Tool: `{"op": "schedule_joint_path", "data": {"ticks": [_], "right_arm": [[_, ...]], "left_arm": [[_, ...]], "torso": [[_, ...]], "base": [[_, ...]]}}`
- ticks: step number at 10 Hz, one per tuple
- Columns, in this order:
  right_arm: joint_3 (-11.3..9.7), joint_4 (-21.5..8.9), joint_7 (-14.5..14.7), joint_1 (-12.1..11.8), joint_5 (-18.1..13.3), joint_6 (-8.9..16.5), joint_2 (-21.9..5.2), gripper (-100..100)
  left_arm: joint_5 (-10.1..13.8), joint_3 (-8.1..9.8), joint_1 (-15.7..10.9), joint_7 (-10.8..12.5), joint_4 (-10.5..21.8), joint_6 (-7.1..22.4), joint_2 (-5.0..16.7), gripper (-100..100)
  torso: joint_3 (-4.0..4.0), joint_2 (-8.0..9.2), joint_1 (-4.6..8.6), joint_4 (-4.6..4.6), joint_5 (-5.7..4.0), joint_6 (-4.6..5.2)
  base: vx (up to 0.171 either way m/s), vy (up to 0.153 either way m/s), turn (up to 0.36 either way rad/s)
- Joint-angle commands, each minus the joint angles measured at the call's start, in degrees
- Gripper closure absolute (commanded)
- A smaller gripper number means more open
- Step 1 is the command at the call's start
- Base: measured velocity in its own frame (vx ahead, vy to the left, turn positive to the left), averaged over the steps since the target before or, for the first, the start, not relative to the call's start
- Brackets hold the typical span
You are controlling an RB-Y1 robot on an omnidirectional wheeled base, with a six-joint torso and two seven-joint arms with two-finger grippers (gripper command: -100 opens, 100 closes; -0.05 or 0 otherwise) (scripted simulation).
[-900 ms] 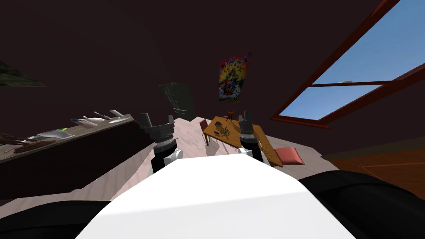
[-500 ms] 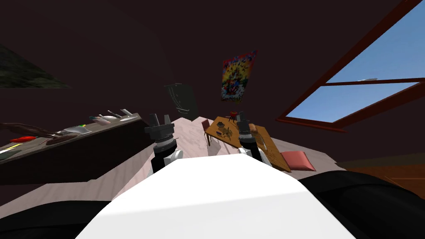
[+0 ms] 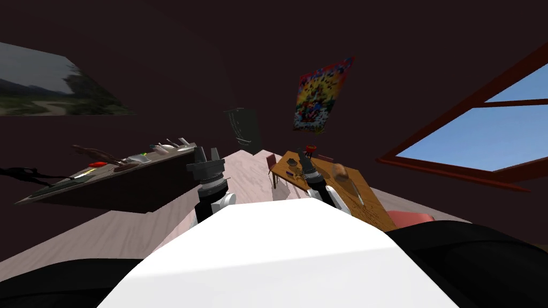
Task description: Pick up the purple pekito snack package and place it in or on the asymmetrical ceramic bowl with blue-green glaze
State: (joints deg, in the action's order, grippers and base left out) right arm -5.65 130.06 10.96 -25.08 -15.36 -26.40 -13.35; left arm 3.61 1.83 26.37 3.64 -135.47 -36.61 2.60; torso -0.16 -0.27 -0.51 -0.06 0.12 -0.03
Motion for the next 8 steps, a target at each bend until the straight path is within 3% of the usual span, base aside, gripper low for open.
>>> {"op": "schedule_joint_path", "data": {"ticks": [1, 3, 4, 6, 7, 8], "right_arm": [[-0.38, -0.73, 0.3, 0.3, -1.58, -0.15, -0.99, -100], [-1.27, -3.86, 0.72, 1.87, -5.38, -0.46, -4.54, -100], [-1.27, -3.86, 0.72, 1.87, -5.84, -0.46, -4.54, -100], [-2.29, -7.59, 1.03, 3.37, -9.82, -0.88, -8.22, -100], [-2.29, -7.59, 1.03, 3.37, -10.48, -0.88, -8.27, -100], [-2.84, -9.68, 1.14, 4.08, -12.81, -1.13, -10.17, -100]], "left_arm": [[0.0, 0.0, 0.0, 0.0, 0.0, 0.0, 0.0, 0], [0.0, 0.0, 0.0, 0.0, 0.0, 0.0, 0.0, 0], [0.0, 0.0, 0.0, 0.0, 0.0, 0.0, 0.0, 0], [0.0, 0.01, 0.0, 0.0, 0.0, 0.0, 0.0, 0], [0.0, 0.0, 0.01, 0.0, 0.0, 0.0, 0.0, 0], [0.0, 0.01, 0.01, 0.0, 0.0, 0.0, 0.0, 0]], "torso": [[0.0, 0.0, 0.0, 0.0, 0.0, 0.0], [0.04, 0.07, 0.16, 0.02, -0.03, 0.02], [0.03, 0.06, 0.14, 0.01, -0.03, 0.01], [0.03, 0.05, 0.15, 0.01, -0.03, 0.02], [-0.07, -0.13, 0.0, -0.02, 0.0, 0.01], [-0.04, -0.05, 0.1, -0.02, -0.01, 0.05]], "base": [[0.047, 0.092, 0.066], [0.058, 0.088, 0.183], [0.057, 0.082, 0.072], [0.096, 0.112, 0.169], [0.092, 0.096, 0.085], [0.07, 0.073, 0.119]]}}
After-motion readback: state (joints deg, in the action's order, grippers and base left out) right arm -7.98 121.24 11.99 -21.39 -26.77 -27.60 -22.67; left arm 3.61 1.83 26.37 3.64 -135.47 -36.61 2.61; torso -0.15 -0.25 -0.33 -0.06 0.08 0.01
